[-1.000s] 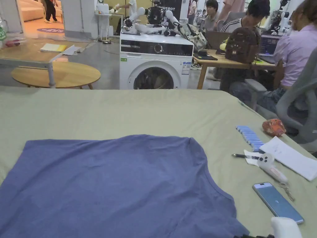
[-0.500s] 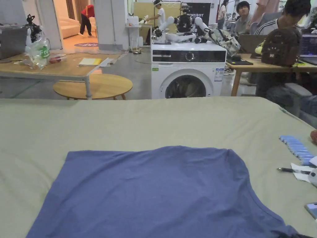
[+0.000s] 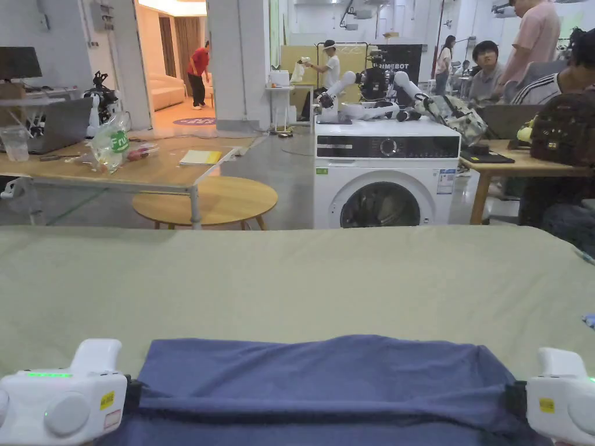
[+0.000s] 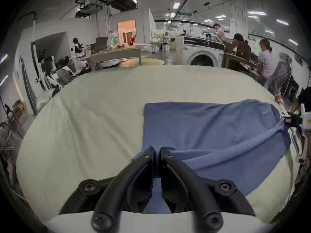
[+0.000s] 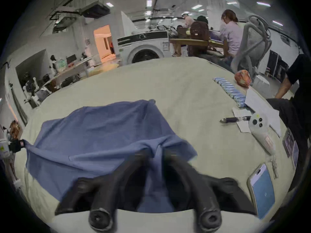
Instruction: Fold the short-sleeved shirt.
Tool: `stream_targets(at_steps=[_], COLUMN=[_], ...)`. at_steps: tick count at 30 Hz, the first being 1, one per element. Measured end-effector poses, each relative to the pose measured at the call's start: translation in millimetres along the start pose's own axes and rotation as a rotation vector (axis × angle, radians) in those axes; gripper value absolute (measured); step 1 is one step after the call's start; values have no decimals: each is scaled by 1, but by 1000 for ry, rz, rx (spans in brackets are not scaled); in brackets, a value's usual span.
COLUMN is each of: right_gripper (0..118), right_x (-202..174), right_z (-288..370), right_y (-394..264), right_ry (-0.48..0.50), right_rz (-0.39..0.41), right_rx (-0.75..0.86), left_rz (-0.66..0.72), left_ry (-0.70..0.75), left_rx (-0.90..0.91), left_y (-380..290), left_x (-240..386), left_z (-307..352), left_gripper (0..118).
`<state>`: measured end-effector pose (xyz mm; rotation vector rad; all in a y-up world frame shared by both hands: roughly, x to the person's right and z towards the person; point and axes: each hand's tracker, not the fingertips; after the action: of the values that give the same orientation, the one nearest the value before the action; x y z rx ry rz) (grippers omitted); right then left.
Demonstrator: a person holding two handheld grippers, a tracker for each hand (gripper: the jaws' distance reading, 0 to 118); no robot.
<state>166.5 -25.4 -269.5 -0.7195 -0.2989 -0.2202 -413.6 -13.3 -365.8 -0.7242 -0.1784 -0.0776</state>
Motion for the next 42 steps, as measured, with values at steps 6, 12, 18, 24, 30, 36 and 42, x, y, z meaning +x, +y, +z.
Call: stream_targets(at_steps=[6, 12, 18, 24, 30, 36, 42], right_gripper=[81, 75, 0, 0, 0, 0, 0], right_x=[-10, -51, -67, -61, -39, -13, 23], right_z=[16, 40, 55, 73, 90, 93, 105], right_y=[-16, -28, -31, -32, -51, -76, -77], right_ry=[92, 202, 217, 234, 246, 227, 164], right_rz=[45, 105, 122, 112, 238, 252, 249], right_rx=[112, 170, 179, 177, 150, 81, 69], left_rz=[93, -37, -67, 80, 166, 263, 163], left_ry=[-104, -99, -131, -170, -137, -124, -13], left_rx=[98, 259, 246, 230, 81, -62, -194], left_y=[-2, -3, -6, -13, -42, -76, -80], left_x=[17, 60, 74, 48, -18, -33, -10], left_z=[6, 37, 62, 76, 84, 46, 9], left_gripper=[95, 93, 0, 0, 58, 58, 36])
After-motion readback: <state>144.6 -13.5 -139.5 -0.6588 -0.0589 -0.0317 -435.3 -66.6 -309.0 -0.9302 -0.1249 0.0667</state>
